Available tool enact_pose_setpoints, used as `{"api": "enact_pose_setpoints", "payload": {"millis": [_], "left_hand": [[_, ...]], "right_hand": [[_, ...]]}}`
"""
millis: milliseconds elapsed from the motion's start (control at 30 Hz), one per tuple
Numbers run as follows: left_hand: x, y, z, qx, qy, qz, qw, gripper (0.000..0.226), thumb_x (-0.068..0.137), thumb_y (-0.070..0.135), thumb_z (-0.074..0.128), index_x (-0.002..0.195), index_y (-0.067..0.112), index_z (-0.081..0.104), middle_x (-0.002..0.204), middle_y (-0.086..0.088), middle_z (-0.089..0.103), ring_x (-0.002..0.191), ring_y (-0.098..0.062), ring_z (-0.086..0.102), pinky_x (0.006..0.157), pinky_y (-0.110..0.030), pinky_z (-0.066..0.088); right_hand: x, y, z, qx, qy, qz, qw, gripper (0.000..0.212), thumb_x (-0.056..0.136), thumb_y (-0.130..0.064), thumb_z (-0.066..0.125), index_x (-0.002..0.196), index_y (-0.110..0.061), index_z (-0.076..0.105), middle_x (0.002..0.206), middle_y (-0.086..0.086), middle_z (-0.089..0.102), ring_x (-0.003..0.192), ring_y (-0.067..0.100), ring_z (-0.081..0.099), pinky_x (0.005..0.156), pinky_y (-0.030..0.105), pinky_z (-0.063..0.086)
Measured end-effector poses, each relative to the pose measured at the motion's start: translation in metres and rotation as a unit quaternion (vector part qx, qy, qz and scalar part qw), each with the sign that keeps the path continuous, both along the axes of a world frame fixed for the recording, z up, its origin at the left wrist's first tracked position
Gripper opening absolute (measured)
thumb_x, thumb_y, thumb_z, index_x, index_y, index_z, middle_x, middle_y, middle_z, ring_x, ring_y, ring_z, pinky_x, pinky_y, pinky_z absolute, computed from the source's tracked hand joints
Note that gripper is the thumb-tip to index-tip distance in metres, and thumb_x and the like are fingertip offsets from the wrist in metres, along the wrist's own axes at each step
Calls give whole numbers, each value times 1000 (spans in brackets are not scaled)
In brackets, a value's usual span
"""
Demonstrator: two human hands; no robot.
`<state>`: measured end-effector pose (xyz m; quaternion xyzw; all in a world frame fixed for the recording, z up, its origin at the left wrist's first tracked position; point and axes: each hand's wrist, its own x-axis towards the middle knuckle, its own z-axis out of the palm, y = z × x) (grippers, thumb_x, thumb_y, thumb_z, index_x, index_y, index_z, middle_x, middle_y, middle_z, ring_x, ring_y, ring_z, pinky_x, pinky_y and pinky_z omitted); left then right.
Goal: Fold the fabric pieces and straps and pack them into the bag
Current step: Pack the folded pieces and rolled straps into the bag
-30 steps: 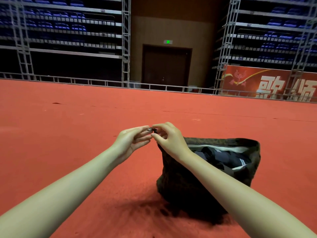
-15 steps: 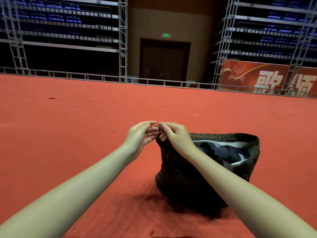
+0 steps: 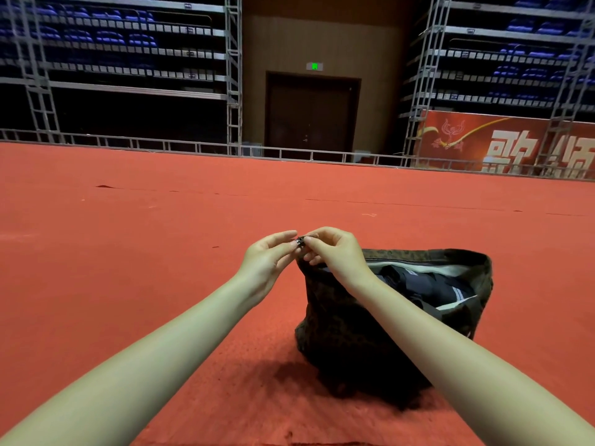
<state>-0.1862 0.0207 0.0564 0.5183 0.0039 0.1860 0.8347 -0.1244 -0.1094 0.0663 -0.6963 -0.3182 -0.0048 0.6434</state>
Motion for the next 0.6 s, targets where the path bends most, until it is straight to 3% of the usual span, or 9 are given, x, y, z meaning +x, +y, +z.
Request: {"api": "enact_pose_setpoints", "payload": {"millis": [167,267,333,467,600], "left_hand": [[2,2,0,195,9,55,979,24,89,2,60,112,2,65,103,-10,69,91,-15,67,79,-18,53],[4,-2,3,258,20,79,963,26,87,-3,55,110,2,66,92,-10,69,80,-14,65,74,-17,54],[5,-6,6,253,30,90,963,24,88,1,54,108,4,67,90,-10,68,76,-13,64,73,-19,55],[7,-13,8,185,33,72,979,19,91,9,57,108,4,65,104,-12,68,92,-18,67,80,-23,57],[7,-9,1,183,32,96,978,23,89,-2,57,111,-3,64,101,-16,67,79,-16,65,80,-22,56]], "right_hand": [[3,-8,5,-30,-19,-50,998,15,91,-15,60,91,-8,74,74,8,69,57,4,58,58,17,49],[6,-10,8,-16,-22,-65,998,14,91,-8,59,91,-7,73,73,7,69,59,8,58,60,21,50],[6,-9,10,-16,-17,-60,998,15,91,-5,57,91,-5,72,70,5,66,58,9,58,59,21,50],[2,-7,10,-13,13,-33,999,16,93,-9,56,87,-6,71,70,6,66,60,10,62,60,20,52],[-1,-7,10,-14,46,-15,999,18,95,-11,54,86,-7,70,69,5,66,59,9,61,59,17,51]]}}
